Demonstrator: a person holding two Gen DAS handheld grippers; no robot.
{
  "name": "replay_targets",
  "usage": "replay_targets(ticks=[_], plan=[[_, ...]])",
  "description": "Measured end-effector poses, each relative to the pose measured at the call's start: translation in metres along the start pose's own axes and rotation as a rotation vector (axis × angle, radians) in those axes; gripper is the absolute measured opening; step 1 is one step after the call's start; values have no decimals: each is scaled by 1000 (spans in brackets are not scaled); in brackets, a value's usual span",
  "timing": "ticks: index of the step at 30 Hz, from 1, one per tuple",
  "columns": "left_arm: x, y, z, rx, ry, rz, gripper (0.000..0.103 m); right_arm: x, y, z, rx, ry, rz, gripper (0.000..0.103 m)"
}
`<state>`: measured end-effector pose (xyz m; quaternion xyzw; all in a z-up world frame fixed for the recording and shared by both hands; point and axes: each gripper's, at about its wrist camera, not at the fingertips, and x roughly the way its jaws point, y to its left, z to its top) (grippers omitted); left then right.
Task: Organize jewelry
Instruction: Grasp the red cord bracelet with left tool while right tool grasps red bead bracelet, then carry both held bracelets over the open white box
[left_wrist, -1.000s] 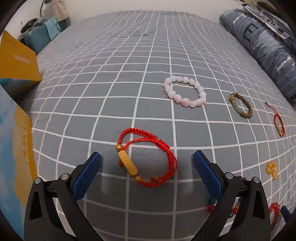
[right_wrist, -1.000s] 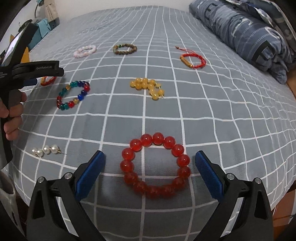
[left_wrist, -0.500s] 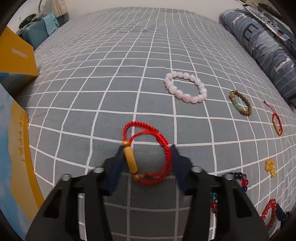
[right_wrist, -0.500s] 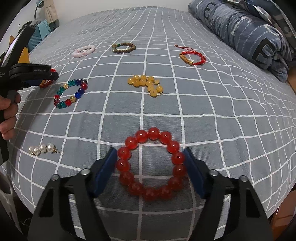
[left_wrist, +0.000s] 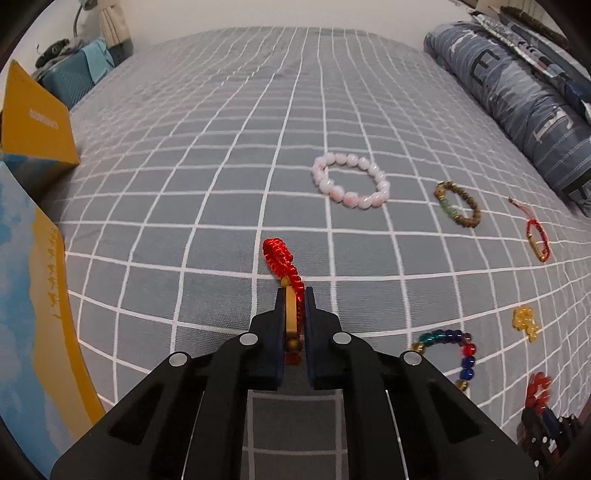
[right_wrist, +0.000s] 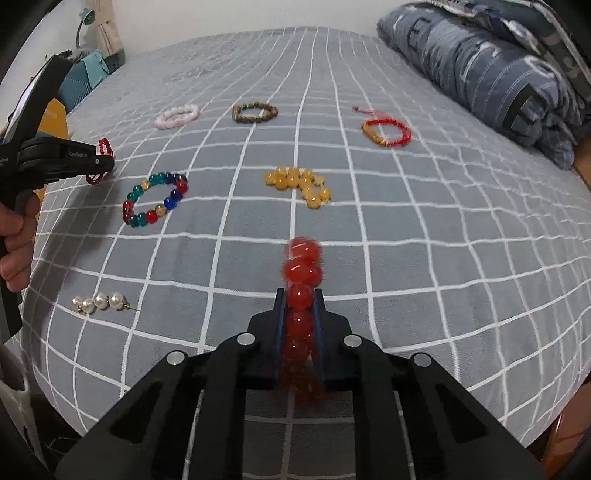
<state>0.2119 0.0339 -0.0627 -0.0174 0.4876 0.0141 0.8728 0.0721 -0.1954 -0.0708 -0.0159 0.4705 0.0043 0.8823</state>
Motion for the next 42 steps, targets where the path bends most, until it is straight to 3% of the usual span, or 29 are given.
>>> replay_targets(ticks=[29,42], plan=[[-67,3,-14,25,-102,-11,8,-38,3,-3,24,-86,-9,13],[-101,8,-18,29,-153,-8,8,-57,4,20,65,-154,-31,13]])
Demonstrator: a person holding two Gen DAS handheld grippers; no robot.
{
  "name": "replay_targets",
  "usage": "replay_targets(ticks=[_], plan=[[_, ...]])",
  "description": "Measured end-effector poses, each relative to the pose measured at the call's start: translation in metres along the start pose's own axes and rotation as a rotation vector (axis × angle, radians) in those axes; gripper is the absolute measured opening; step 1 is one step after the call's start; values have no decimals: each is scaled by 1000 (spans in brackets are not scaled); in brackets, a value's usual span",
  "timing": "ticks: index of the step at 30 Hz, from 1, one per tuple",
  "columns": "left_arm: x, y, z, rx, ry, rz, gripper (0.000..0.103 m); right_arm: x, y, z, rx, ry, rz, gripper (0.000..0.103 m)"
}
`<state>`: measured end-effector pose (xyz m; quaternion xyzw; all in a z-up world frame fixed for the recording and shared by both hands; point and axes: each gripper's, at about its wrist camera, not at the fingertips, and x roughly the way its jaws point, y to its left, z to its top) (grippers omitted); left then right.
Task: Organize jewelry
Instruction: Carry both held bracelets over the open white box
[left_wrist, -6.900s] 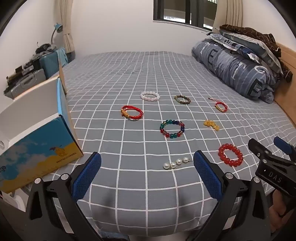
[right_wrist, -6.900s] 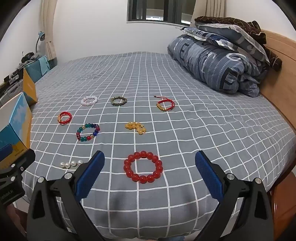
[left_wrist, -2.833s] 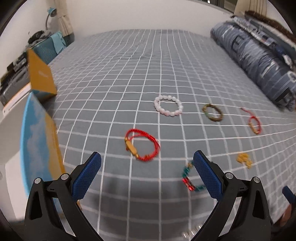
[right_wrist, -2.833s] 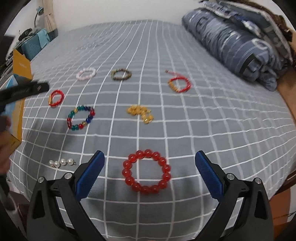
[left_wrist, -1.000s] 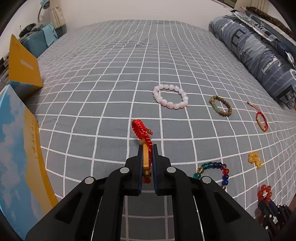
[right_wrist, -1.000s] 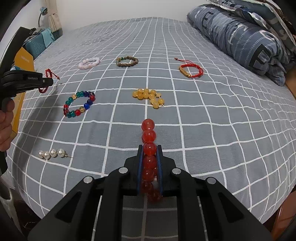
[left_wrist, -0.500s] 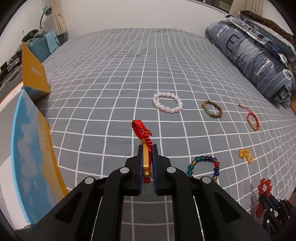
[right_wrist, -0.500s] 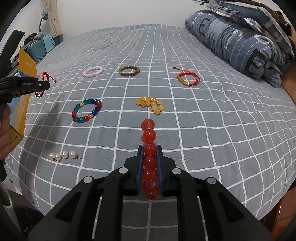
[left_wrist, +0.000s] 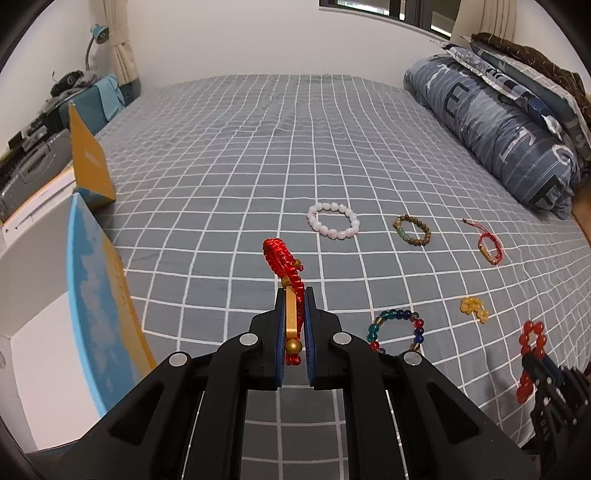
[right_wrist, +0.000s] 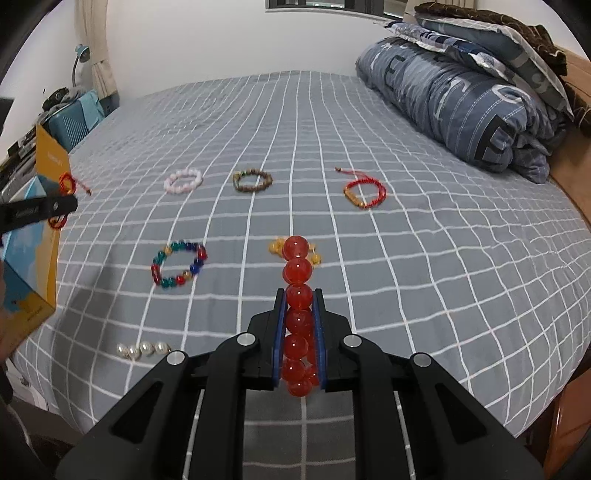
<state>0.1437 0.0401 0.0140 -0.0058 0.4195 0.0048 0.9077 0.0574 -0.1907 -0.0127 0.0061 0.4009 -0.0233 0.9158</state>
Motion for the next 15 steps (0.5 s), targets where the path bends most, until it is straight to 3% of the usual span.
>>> replay_targets(ticks=[15], plan=[[-33,31,2,-28,-45,38,8,-15,47,55,-51,-60,23,13]])
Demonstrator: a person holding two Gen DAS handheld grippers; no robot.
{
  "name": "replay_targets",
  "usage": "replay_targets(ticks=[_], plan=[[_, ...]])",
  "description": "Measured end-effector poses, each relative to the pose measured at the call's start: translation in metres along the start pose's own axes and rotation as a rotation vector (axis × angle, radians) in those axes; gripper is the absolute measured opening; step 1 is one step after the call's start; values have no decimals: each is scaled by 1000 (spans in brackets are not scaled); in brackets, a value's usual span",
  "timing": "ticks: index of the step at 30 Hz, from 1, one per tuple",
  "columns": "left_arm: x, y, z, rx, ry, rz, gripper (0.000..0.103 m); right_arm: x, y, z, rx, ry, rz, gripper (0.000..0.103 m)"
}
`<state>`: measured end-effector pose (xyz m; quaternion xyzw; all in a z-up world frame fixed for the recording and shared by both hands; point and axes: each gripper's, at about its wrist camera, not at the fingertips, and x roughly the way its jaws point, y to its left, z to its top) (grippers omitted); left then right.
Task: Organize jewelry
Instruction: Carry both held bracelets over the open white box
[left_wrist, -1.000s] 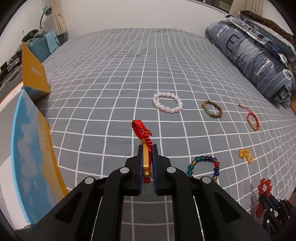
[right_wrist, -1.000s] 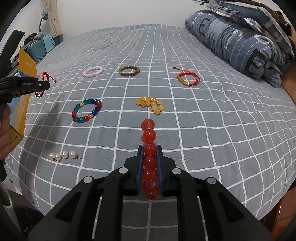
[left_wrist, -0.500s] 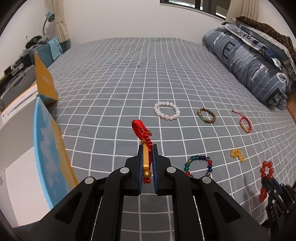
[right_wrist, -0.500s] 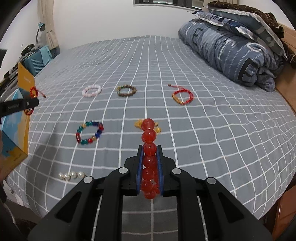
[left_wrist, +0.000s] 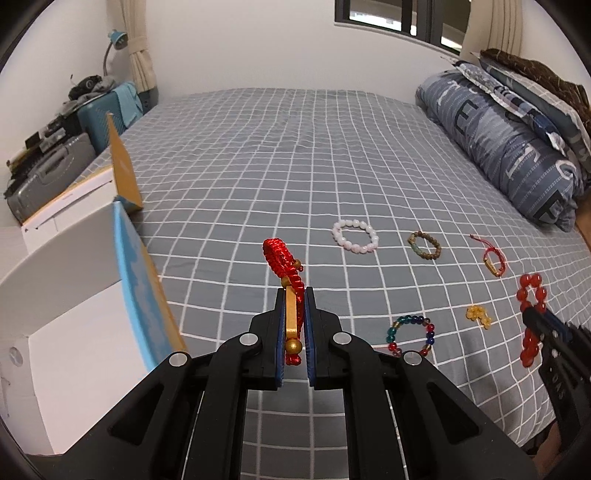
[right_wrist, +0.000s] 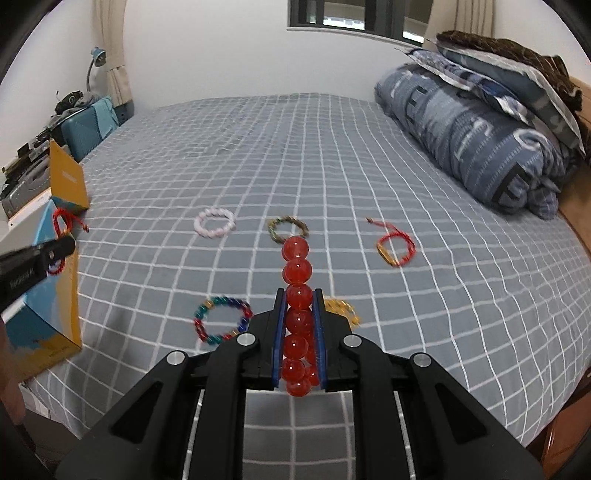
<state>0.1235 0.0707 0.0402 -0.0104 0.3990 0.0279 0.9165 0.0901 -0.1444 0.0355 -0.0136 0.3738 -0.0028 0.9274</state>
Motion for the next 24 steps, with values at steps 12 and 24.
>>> replay_targets(ticks=[12,24], plan=[[-27,45,2,-50,-17,24,8,-10,53,41,-65,-22,30,13],[-53,111,-5,-135,-35,91,8,-15,128,64,-146,-21,121,13]])
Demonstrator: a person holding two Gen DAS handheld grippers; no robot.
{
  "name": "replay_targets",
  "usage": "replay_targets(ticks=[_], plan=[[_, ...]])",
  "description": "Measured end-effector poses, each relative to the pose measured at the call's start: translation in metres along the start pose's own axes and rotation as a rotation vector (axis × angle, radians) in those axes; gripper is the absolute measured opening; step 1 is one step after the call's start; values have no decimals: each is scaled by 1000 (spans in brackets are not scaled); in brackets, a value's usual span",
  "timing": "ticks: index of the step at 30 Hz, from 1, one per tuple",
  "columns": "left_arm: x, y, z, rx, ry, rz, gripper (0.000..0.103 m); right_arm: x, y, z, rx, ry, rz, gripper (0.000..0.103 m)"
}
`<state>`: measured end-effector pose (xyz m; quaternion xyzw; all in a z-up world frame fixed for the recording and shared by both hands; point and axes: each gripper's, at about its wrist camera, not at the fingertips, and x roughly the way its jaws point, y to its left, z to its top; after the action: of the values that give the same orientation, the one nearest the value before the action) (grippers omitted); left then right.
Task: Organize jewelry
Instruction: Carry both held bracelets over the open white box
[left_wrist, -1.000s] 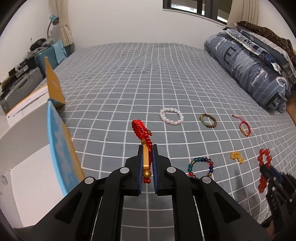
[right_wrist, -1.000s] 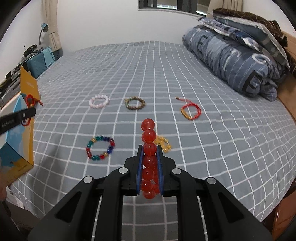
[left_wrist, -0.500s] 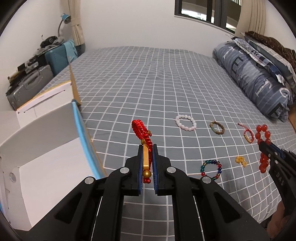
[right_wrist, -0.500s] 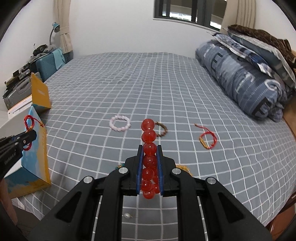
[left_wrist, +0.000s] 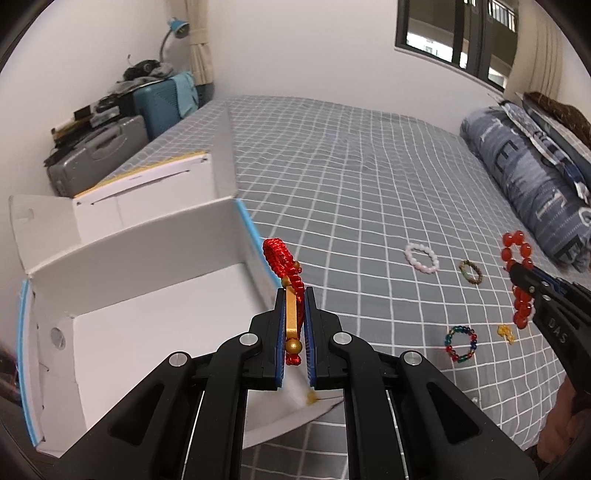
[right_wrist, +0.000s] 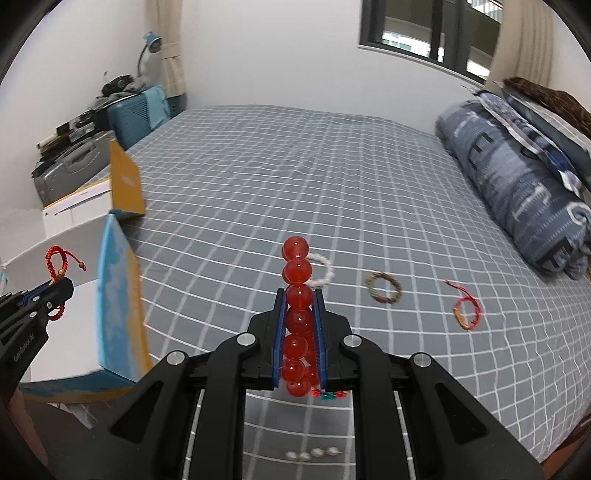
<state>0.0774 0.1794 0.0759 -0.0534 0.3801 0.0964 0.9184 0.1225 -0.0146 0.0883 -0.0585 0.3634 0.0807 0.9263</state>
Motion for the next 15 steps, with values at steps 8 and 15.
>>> replay_targets(ticks=[8,15], plan=[[-14,47,-4,-64,-8,50,8,3,53,15,-58,-6,70,13],[-22,91,-13,-122,-8,108,8,-3,110,25,-118,-29,154,13]])
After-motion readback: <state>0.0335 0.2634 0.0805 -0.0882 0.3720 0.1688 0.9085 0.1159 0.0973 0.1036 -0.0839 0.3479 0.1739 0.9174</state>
